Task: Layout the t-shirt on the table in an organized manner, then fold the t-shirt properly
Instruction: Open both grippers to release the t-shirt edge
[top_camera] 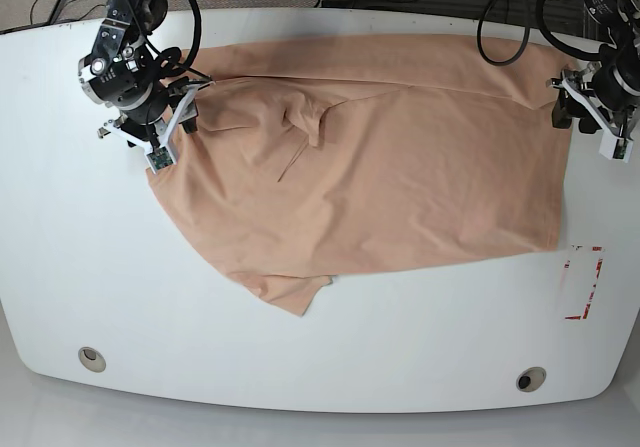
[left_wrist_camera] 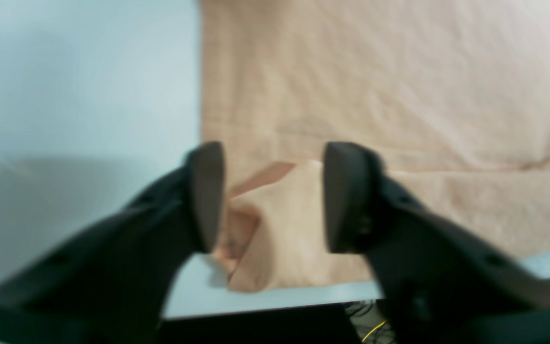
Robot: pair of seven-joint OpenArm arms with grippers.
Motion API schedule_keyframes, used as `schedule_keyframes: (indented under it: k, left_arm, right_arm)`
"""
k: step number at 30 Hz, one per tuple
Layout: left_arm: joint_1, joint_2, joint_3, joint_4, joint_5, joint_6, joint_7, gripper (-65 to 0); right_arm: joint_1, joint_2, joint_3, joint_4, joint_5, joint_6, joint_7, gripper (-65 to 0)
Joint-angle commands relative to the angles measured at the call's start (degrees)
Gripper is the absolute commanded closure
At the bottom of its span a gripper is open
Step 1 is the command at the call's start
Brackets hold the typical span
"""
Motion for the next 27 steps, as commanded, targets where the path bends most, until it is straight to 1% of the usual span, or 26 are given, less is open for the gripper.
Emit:
schedule_keyframes:
  k: [1,3,5,11,16,18,22,27]
  left_arm:
    - [2.14,-1.1,2.22,0.91,0.1,0.06,-2.26,-19.3]
    - [3.55,-1.1,3.01,0.82,1.25,0.06,-3.76,-16.8]
    - [4.69,-1.01,3.62,0.38,3.36,-0.03,-5.51,-16.0]
    - [5.66,-0.57,4.85,-2.61,9.07,-0.38,-8.42,-15.7]
    - [5.48,-0.66,5.47,-7.18,12.59,-0.47,-8.86,-15.7]
    - [5.4,-0.75,5.91,-8.94,13.47,-1.17,-9.65,-15.7]
    - [5.4,-3.21,8.11,-12.28,15.31,-5.0,-11.84,-15.7]
    - [3.55,-4.53,10.04,-14.39,17.42,-5.0,-12.2,-15.7]
  right_arm:
    - [-0.17,-0.3,-0.06,0.74,-0.27,-0.1,0.44,-12.2]
    - [-0.87,-0.91,-0.06,0.56,-0.36,-0.1,0.44,-6.3]
    - [-1.49,-1.26,-0.06,0.12,-0.45,-0.1,0.44,-4.9]
    - [-3.16,-1.35,0.38,-1.11,-0.62,-0.1,1.32,-10.5]
    - [-5.36,-1.35,0.38,-2.96,-0.71,-0.1,5.27,-9.8]
    - [-5.62,-1.26,0.38,-4.36,-0.71,-0.1,6.06,-9.4]
    - [-5.8,-1.18,0.82,-7.0,-0.71,-0.1,7.29,-9.4]
    - [-5.8,-1.18,3.55,-8.41,-0.71,-0.1,8.79,-9.4]
